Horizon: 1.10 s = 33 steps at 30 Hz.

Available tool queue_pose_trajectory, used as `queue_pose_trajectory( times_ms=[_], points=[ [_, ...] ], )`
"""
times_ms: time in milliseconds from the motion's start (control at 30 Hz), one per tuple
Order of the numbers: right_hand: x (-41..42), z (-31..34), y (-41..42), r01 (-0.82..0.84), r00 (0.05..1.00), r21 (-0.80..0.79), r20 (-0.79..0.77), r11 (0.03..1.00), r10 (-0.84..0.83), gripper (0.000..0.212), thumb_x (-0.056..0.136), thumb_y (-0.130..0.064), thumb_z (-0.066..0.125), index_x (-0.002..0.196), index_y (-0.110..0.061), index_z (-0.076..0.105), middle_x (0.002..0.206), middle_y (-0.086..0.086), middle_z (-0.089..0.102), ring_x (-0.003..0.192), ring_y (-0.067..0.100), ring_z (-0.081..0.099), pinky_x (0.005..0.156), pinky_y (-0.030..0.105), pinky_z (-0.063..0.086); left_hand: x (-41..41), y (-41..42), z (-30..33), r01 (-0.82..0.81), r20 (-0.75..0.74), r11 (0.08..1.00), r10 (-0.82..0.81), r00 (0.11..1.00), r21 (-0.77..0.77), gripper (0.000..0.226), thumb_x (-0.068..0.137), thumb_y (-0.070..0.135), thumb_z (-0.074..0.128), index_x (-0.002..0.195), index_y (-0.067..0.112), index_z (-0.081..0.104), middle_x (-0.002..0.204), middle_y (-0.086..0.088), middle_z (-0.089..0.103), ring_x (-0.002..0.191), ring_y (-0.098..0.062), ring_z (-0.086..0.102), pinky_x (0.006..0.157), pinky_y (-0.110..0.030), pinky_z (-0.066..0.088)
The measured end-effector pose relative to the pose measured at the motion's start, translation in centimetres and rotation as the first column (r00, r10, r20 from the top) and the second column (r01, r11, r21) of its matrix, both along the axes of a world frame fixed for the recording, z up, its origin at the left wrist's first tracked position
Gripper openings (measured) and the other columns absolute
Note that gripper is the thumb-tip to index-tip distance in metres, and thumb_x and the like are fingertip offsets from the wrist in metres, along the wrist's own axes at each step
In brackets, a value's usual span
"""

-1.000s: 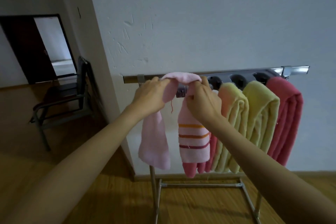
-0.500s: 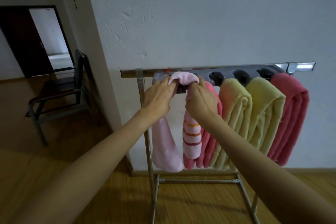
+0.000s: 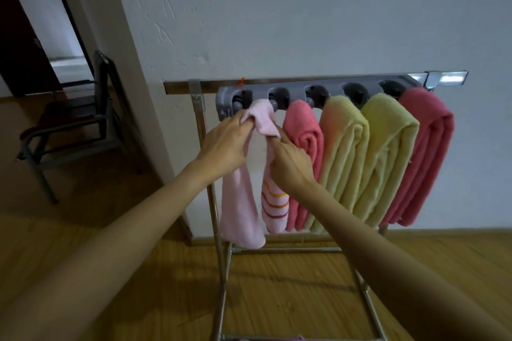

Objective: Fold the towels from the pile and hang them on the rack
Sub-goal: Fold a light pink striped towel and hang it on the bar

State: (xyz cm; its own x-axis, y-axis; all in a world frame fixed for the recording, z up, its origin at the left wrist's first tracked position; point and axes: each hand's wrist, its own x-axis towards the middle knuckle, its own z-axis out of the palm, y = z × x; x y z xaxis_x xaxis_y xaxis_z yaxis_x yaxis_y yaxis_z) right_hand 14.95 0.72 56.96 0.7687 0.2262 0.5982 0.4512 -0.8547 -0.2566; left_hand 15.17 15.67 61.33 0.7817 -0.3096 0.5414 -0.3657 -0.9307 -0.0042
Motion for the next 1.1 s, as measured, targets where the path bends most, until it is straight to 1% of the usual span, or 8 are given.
queue_pose_trajectory(
  times_ms=[133, 367, 467, 567, 667, 767, 933, 1100],
  points=[
    [0.8, -0.7, -1.2, -0.151, 0.987, 0.050, -0.055, 0.987, 0.153, 0.061, 0.069, 0.007, 0.050, 0.129, -0.003, 0.051, 0.129, 0.017, 0.056, 0.105, 0.037, 0.059, 0.075, 0.042, 0.053, -0.3, 0.3, -1.6, 0.020, 0.000, 1.000, -0.020, 1.000, 0.024, 0.074, 0.077, -0.004, 0.064, 0.142, 0.017, 0.035, 0.143, -0.007, 0.037, 0.114, -0.028, 0.050, 0.077, -0.035, 0.052],
    [0.7, -0.4, -2.1, -0.160, 0.983, 0.089, -0.081, 0.983, 0.167, 0.055, 0.074, 0.006, 0.053, 0.128, -0.003, 0.055, 0.121, 0.018, 0.061, 0.109, 0.035, 0.057, 0.080, 0.031, 0.041, -0.8, 1.4, -5.4, 0.132, 0.245, 0.991, -0.124, 0.962, -0.016, 0.057, 0.082, 0.001, 0.064, 0.132, 0.018, 0.043, 0.121, -0.012, 0.052, 0.090, -0.025, 0.058, 0.058, -0.032, 0.055],
    [0.5, -0.4, -2.5, -0.174, 0.978, 0.084, -0.101, 0.981, 0.182, 0.063, 0.074, 0.006, 0.053, 0.136, -0.006, 0.048, 0.130, 0.016, 0.057, 0.118, 0.032, 0.053, 0.083, 0.018, 0.035, -1.0, 1.5, -6.6, 0.199, 0.232, 0.927, -0.127, 0.964, -0.317, 0.047, 0.085, 0.009, 0.066, 0.116, 0.019, 0.031, 0.098, -0.011, 0.057, 0.069, -0.023, 0.060, 0.050, -0.034, 0.052],
    [0.1, -0.6, -2.8, -0.183, 0.977, 0.050, -0.102, 0.982, 0.188, 0.067, 0.076, 0.004, 0.053, 0.141, -0.010, 0.043, 0.135, 0.015, 0.053, 0.124, 0.031, 0.049, 0.089, 0.025, 0.039, -0.8, 1.0, -7.2, 0.110, 0.112, 0.837, -0.058, 0.992, -0.537, 0.066, 0.078, 0.020, 0.075, 0.122, 0.017, 0.025, 0.103, -0.008, 0.056, 0.075, -0.018, 0.060, 0.058, -0.030, 0.052],
    [0.2, -0.9, -2.9, -0.167, 0.981, 0.010, -0.102, 0.986, 0.167, 0.066, 0.078, 0.002, 0.051, 0.141, -0.013, 0.042, 0.132, 0.016, 0.055, 0.116, 0.033, 0.054, 0.082, 0.031, 0.043, 0.1, 0.7, -7.4, -0.093, -0.134, 0.843, 0.025, 0.991, -0.530, 0.069, 0.073, 0.042, 0.076, 0.122, 0.010, 0.040, 0.101, -0.003, 0.058, 0.078, -0.017, 0.057, 0.061, -0.030, 0.047],
    [0.2, -1.3, -2.7, -0.138, 0.987, -0.012, -0.085, 0.990, 0.137, 0.065, 0.078, 0.000, 0.051, 0.142, -0.014, 0.042, 0.131, 0.017, 0.055, 0.109, 0.035, 0.057, 0.075, 0.034, 0.045, 0.8, 0.6, -7.7, -0.173, -0.306, 0.867, 0.026, 0.952, -0.467, 0.034, 0.081, 0.037, 0.069, 0.094, 0.007, 0.063, 0.081, -0.004, 0.065, 0.073, -0.023, 0.064, 0.059, -0.030, 0.050],
    [0.4, -3.0, -1.5, -0.139, 0.986, -0.003, -0.098, 0.990, 0.138, 0.070, 0.078, 0.000, 0.050, 0.145, -0.017, 0.036, 0.142, 0.015, 0.045, 0.102, 0.040, 0.060, 0.070, 0.038, 0.050, 0.8, 0.9, -6.9, -0.120, -0.140, 0.790, 0.044, 0.989, -0.601, 0.013, 0.082, 0.012, 0.062, 0.071, 0.005, 0.060, 0.062, -0.003, 0.055, 0.048, -0.006, 0.046, 0.043, -0.015, 0.029],
    [1.0, -5.3, -0.4, -0.148, 0.979, 0.006, -0.141, 0.989, 0.148, 0.076, 0.079, 0.000, 0.047, 0.149, -0.021, 0.027, 0.146, 0.011, 0.041, 0.085, 0.039, 0.064, 0.055, 0.035, 0.048, 0.6, 1.4, -5.7, -0.006, -0.005, 0.837, 0.004, 1.000, -0.548, 0.016, 0.083, 0.013, 0.062, 0.071, 0.004, 0.056, 0.060, -0.002, 0.051, 0.048, -0.006, 0.041, 0.044, -0.013, 0.029]
  ],
)
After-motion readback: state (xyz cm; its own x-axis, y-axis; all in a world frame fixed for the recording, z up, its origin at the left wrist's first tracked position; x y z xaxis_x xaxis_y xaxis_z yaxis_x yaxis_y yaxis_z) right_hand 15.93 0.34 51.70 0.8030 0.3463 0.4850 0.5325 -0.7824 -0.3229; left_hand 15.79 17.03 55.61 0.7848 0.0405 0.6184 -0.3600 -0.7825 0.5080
